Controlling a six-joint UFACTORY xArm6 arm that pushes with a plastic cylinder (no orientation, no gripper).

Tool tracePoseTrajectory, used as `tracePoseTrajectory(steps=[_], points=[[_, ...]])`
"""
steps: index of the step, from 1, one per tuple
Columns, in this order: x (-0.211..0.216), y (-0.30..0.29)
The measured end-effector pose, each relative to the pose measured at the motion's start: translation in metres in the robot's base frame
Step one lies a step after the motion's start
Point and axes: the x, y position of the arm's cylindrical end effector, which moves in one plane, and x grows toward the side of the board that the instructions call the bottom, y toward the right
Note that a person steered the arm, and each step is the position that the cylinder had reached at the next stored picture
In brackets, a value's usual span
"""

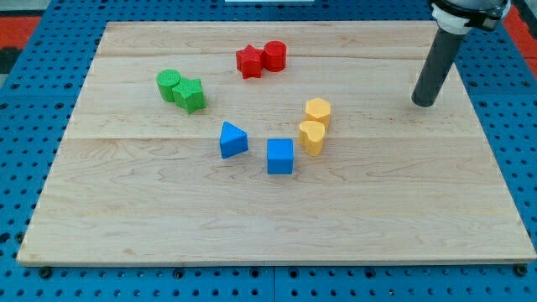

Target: Push the green star closer to the red star

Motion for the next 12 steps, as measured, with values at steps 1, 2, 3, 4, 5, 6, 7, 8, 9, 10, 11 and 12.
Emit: tracePoseTrajectory(steps=[1,2,3,4,5,6,7,8,9,10,11,12], points=[[0.001,0.000],[0.001,-0.002],[-0.028,-0.074],[-0.032,-0.129],[-0.032,-0.150],[-0.025,-0.163],[-0.025,-0.190],[-0.018,-0.204],[-0.003,-0.223],[0.003,-0.245],[0.014,-0.274],[0.034,-0.302]])
